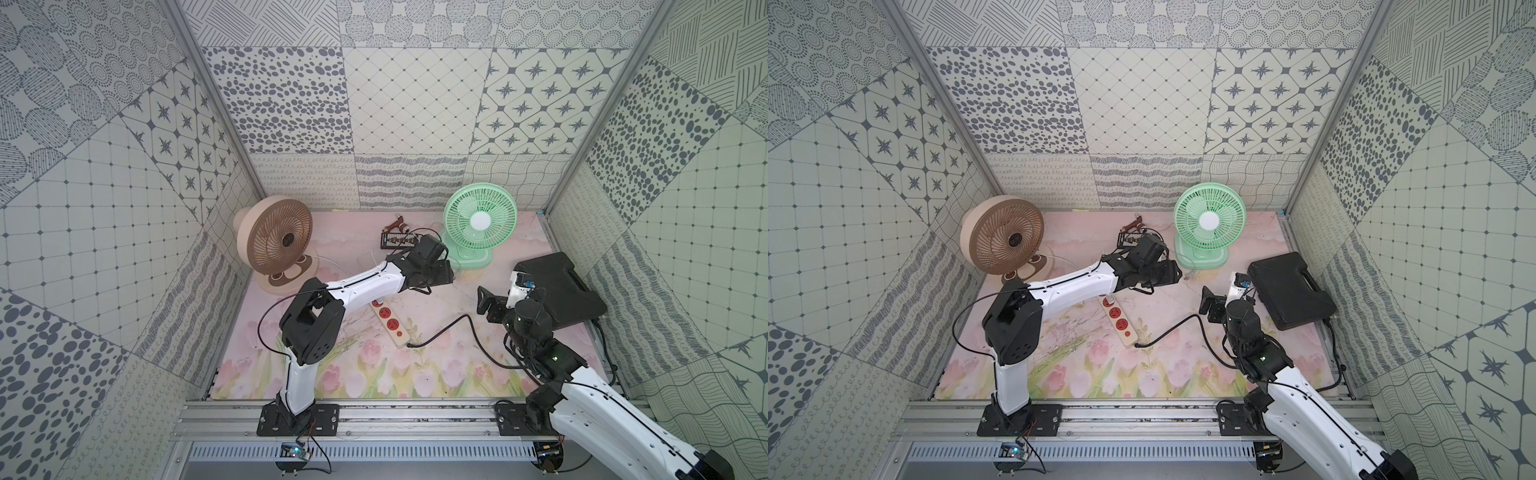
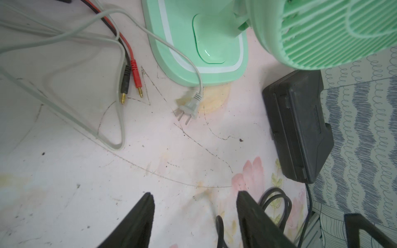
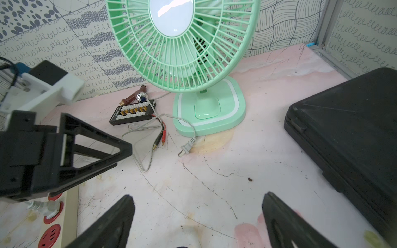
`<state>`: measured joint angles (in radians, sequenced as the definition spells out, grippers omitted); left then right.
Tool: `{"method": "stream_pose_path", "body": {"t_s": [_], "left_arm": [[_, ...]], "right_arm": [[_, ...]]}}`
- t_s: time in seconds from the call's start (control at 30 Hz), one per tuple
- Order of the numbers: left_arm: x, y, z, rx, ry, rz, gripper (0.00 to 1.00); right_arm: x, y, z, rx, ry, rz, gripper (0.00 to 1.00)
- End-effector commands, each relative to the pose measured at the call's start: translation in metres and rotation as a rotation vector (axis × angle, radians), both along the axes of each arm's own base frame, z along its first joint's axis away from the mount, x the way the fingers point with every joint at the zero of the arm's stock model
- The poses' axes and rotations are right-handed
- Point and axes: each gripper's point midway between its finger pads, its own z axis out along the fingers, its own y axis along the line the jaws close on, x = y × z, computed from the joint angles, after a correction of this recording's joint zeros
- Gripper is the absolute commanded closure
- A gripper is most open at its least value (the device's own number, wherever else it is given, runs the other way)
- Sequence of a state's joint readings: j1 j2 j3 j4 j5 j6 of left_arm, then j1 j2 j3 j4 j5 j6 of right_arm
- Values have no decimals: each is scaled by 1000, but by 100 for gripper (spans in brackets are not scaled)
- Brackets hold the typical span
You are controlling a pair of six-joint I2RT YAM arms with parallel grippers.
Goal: Plug the desk fan into the power strip
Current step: Move the power cord to the center of the board.
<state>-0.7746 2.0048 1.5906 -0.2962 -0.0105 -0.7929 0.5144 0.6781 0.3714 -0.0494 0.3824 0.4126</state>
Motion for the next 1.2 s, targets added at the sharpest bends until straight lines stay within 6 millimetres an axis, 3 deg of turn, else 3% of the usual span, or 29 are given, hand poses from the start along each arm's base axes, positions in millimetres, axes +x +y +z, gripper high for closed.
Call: {"method": "stream_pose_path", "body": {"t_s": [0.0,0.47,0.67,1.17], "left_arm": [[10,-16,-17,79,-3,-3,39],[43,-43,-56,427,-213,-131,46],[56,-46,-69,534,-269,-185,39],[64,-50,-98,615,-291,-247,39]], "right_arm": [[-1,0,4,29,-19,2,3],[-1,2,3,43,-14,13,3],[0,3,3,45,-13,18,3],[2,6,0,43,-3,32,3]]}}
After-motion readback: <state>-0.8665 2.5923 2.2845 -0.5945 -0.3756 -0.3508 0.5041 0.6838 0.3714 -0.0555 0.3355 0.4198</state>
